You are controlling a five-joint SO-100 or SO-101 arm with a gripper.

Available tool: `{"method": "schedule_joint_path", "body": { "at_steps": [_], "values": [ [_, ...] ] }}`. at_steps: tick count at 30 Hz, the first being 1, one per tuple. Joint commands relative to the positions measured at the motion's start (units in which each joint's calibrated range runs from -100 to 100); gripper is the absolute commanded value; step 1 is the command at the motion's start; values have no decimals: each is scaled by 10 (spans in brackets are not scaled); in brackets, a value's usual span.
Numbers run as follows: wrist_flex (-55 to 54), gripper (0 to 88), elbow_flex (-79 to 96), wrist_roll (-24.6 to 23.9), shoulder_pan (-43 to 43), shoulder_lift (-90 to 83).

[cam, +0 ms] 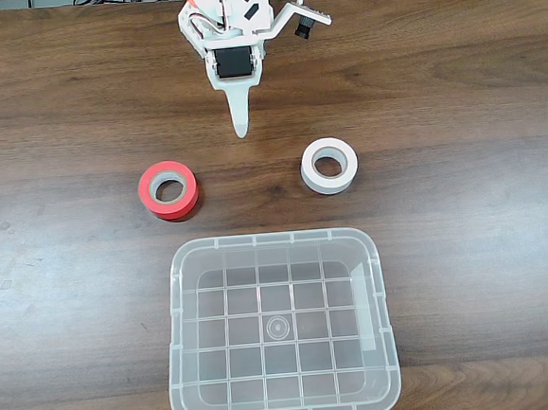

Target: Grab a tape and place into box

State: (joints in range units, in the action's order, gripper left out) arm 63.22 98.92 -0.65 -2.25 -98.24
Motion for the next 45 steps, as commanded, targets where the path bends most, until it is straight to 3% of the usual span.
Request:
{"method": "schedule_joint_path", "body": {
  "at_steps": [1, 18, 31, 35, 40, 45],
  "values": [
    [-8, 13, -8, -4, -1, -8],
    [-10, 13, -7, -6, -1, -8],
    [-100, 13, -14, 10, -2, -9],
    [-91, 13, -20, 52, -43, -9],
    [-90, 13, -68, 57, -76, 3],
    [-90, 13, -143, 57, -110, 133]
  ]
}}
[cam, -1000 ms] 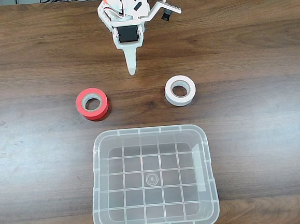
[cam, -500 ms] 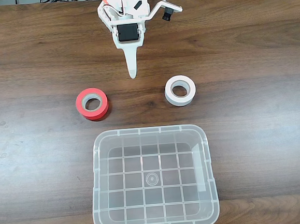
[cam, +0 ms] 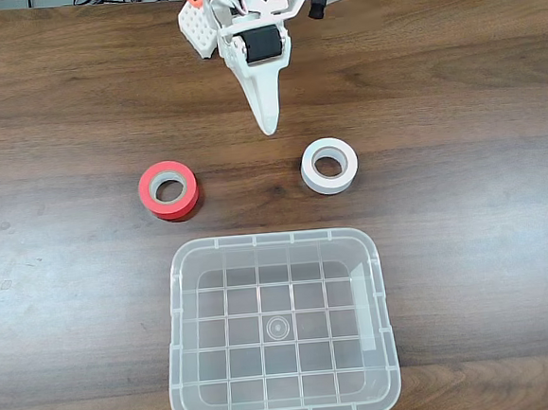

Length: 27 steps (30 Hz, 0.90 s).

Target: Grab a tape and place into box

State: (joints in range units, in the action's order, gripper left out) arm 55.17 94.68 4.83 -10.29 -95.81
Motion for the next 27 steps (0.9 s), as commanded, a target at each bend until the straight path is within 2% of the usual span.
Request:
{"method": "schedule_joint_path", "body": {
  "at_steps": [1, 13, 21, 27],
  "values": [
    [-10, 13, -121, 3, -37, 146],
    [-10, 13, -424, 9, -73, 606],
    [-10, 13, -500, 8, -85, 762],
    [-19, 16, -502, 7, -125, 802]
  ]
}}
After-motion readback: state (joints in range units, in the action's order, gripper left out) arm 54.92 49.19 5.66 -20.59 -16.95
